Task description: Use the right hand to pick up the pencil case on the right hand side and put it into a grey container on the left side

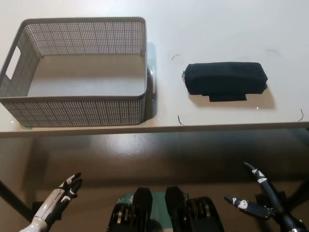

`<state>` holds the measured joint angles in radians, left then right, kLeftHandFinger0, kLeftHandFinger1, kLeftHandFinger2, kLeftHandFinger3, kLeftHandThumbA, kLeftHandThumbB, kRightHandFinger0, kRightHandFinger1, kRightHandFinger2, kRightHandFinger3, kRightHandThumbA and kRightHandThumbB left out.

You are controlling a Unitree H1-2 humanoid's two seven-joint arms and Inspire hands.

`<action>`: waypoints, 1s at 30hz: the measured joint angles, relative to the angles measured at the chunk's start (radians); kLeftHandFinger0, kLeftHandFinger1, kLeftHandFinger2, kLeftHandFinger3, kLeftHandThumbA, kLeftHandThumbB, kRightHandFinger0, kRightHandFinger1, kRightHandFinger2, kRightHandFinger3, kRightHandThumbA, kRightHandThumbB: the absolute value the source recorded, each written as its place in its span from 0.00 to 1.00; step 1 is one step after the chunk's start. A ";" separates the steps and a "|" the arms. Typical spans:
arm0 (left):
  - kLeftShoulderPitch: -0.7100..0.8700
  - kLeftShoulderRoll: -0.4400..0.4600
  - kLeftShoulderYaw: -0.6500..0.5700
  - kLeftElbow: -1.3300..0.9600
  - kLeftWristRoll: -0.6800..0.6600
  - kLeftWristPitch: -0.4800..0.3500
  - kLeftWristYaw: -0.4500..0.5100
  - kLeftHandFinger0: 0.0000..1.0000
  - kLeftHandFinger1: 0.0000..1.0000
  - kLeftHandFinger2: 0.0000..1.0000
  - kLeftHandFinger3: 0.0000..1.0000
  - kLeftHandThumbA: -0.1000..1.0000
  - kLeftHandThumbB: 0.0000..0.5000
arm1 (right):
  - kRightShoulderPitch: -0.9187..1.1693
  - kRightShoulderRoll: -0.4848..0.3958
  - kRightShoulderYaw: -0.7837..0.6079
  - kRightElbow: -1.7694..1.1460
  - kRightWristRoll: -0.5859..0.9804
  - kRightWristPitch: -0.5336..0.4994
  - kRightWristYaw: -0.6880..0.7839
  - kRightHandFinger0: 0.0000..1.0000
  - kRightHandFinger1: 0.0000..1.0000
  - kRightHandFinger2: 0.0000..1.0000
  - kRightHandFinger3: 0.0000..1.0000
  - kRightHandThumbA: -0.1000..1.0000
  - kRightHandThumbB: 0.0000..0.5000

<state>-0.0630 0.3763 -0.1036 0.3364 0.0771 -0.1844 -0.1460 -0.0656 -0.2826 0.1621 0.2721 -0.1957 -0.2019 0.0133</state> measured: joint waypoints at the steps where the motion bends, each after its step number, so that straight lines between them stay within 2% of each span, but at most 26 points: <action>1: 0.000 0.000 0.000 0.000 0.000 0.000 0.000 0.95 0.98 1.00 1.00 0.98 0.41 | 0.014 -0.009 -0.006 -0.041 -0.002 0.004 0.000 1.00 1.00 1.00 1.00 1.00 0.81; 6: 0.000 -0.001 0.000 0.002 0.000 0.000 0.000 0.95 0.98 1.00 1.00 0.99 0.41 | 0.058 -0.037 -0.038 -0.168 -0.018 0.024 0.001 1.00 1.00 1.00 1.00 1.00 0.69; 10: 0.000 -0.001 0.000 0.002 0.000 0.000 0.000 0.95 0.99 1.00 1.00 0.99 0.43 | 0.095 -0.069 -0.078 -0.288 -0.026 0.044 0.001 1.00 1.00 1.00 1.00 1.00 0.79; 19: 0.000 -0.001 0.000 0.002 0.000 0.000 -0.001 0.96 1.00 1.00 1.00 1.00 0.43 | 0.140 -0.119 -0.175 -0.538 -0.039 0.096 0.004 1.00 1.00 1.00 1.00 1.00 0.81; 24: -0.002 0.003 0.001 0.002 0.006 -0.008 -0.002 0.95 0.99 1.00 1.00 1.00 0.42 | 0.091 -0.148 -0.242 -0.667 -0.050 0.139 0.011 1.00 1.00 1.00 1.00 1.00 0.85; 27: -0.003 0.003 0.002 0.002 0.011 -0.020 -0.003 0.95 0.99 1.00 1.00 0.99 0.37 | 0.010 -0.172 -0.260 -0.701 -0.059 0.178 0.025 1.00 1.00 1.00 1.00 1.00 0.78; 30: 0.000 0.003 0.002 0.002 0.014 -0.030 -0.003 0.96 1.00 1.00 1.00 1.00 0.38 | -0.071 -0.190 -0.253 -0.705 -0.064 0.231 0.052 1.00 1.00 1.00 1.00 1.00 0.73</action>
<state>-0.0633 0.3794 -0.1017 0.3380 0.0907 -0.2148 -0.1493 -0.1363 -0.4724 -0.0913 -0.4329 -0.2596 0.0295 0.0658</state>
